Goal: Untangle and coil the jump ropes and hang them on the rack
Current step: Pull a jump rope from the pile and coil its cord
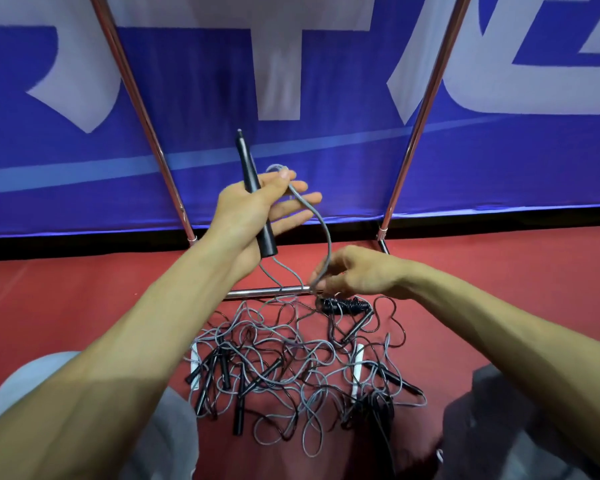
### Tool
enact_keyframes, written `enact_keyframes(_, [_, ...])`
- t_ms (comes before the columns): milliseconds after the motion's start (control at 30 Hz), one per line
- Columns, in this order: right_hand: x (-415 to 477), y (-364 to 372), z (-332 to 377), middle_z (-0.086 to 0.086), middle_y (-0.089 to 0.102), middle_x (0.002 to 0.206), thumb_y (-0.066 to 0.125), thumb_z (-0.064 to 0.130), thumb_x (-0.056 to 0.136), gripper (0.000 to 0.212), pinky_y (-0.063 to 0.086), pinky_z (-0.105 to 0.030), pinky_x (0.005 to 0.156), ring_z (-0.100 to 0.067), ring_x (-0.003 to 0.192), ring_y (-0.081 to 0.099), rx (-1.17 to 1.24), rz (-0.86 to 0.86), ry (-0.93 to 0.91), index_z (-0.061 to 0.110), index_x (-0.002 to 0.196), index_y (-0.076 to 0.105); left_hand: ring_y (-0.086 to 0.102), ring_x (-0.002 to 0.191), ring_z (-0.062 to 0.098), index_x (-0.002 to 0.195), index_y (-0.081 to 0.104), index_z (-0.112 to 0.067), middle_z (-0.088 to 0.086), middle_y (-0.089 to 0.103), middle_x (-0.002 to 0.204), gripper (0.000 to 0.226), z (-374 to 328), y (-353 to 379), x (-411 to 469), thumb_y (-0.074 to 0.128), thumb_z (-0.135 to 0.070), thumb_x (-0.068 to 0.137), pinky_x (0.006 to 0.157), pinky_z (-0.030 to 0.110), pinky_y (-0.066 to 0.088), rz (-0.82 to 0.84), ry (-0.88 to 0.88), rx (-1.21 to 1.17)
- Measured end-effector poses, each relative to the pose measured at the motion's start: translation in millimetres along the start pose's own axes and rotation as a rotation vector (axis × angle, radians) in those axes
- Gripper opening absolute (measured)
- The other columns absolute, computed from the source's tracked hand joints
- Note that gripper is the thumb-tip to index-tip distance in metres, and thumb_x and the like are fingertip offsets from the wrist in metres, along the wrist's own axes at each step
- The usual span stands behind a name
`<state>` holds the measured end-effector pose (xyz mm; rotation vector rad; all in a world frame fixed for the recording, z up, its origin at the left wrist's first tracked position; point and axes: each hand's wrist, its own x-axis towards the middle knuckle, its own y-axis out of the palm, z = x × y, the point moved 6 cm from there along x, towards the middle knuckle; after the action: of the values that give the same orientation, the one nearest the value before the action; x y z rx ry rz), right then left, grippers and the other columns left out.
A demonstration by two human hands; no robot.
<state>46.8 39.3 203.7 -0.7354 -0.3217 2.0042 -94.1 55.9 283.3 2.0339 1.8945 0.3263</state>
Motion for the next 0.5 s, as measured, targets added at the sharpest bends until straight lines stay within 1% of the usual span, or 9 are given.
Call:
enact_keyframes(33, [0.0,1.1,0.2,-0.012,0.064,0.090,0.052,0.004,0.096,0.015,0.048,-0.033,0.076,-0.018,0.079,0.059,0.039,0.006,0.001,-0.003,0.102,0.064,0.075,0.083,0.026,0.100,0.062,-0.001,0.008,0.072,0.085,0.015,-1.8,-2.3,1.1,0.059,-0.015,0.096,0.064,0.029,0.060,-0.011,0.008,-0.009])
enact_keyframes(100, [-1.1,-2.3,3.4,-0.010,0.065,0.083,0.049,0.008,0.099,0.017,0.049,-0.038,0.079,-0.020,0.076,0.062,0.182,0.007,-0.004,0.001,0.093,0.063,0.075,0.083,0.024,0.099,0.061,-0.002,0.009,0.071,0.087,0.015,-3.4,-5.2,3.1,0.057,-0.017,0.098,0.066,0.028,0.060,-0.040,0.029,-0.008])
enact_keyframes(167, [-4.7,-15.2,10.2,-0.009,0.065,0.081,0.045,0.011,0.100,0.020,0.053,-0.039,0.083,-0.020,0.078,0.064,0.317,-0.044,-0.029,0.005,0.088,0.061,0.075,0.082,0.022,0.098,0.059,-0.003,0.012,0.070,0.090,0.018,-2.5,-9.6,5.7,0.053,-0.021,0.100,0.068,0.026,0.059,-0.100,0.050,-0.014])
enact_keyframes(233, [-9.6,-28.7,15.8,-0.011,0.064,0.081,0.043,0.012,0.101,0.022,0.057,-0.035,0.077,-0.022,0.078,0.065,0.419,-0.102,-0.054,0.006,0.087,0.058,0.075,0.082,0.021,0.097,0.058,-0.005,0.013,0.070,0.092,0.023,-0.4,-16.5,8.8,0.047,-0.024,0.103,0.069,0.026,0.059,-0.167,0.070,0.003])
enact_keyframes(300, [-13.0,-37.4,18.6,-0.013,0.064,0.083,0.042,0.014,0.102,0.025,0.058,-0.032,0.071,-0.025,0.079,0.066,0.518,-0.140,-0.063,0.007,0.084,0.057,0.074,0.085,0.020,0.100,0.058,-0.007,0.012,0.071,0.096,0.025,5.2,-22.1,11.8,0.045,-0.028,0.103,0.073,0.027,0.059,-0.197,0.050,0.083])
enact_keyframes(367, [-15.4,-44.6,20.0,-0.013,0.067,0.086,0.038,0.016,0.103,0.028,0.058,-0.034,0.073,-0.027,0.079,0.069,0.596,-0.187,-0.067,0.008,0.083,0.056,0.073,0.088,0.018,0.101,0.061,-0.010,0.009,0.072,0.099,0.021,14.8,-19.3,11.3,0.047,-0.026,0.103,0.077,0.027,0.058,-0.161,-0.001,0.228])
enact_keyframes(433, [-18.2,-54.9,20.5,-0.011,0.068,0.079,0.034,0.014,0.104,0.031,0.057,-0.037,0.076,-0.027,0.076,0.071,0.737,-0.254,-0.070,0.007,0.083,0.055,0.071,0.088,0.014,0.096,0.065,-0.012,0.008,0.072,0.101,0.017,30.1,-10.8,11.0,0.051,-0.022,0.100,0.079,0.023,0.055,-0.075,-0.034,0.418])
enact_keyframes(467, [-19.9,-60.5,20.7,-0.010,0.068,0.074,0.032,0.013,0.104,0.032,0.058,-0.038,0.075,-0.027,0.074,0.071,0.819,-0.285,-0.068,0.007,0.082,0.054,0.070,0.087,0.014,0.094,0.068,-0.012,0.007,0.072,0.101,0.017,37.4,-5.5,10.7,0.056,-0.024,0.097,0.080,0.023,0.052,-0.017,-0.041,0.523])
enact_keyframes(500, [-22.2,-66.2,20.2,-0.009,0.067,0.070,0.032,0.013,0.104,0.032,0.058,-0.039,0.073,-0.026,0.071,0.071,0.890,-0.316,-0.064,0.007,0.082,0.054,0.067,0.086,0.016,0.091,0.070,-0.011,0.005,0.071,0.098,0.021,43.7,0.8,8.9,0.062,-0.030,0.091,0.081,0.026,0.049,0.052,-0.047,0.628])
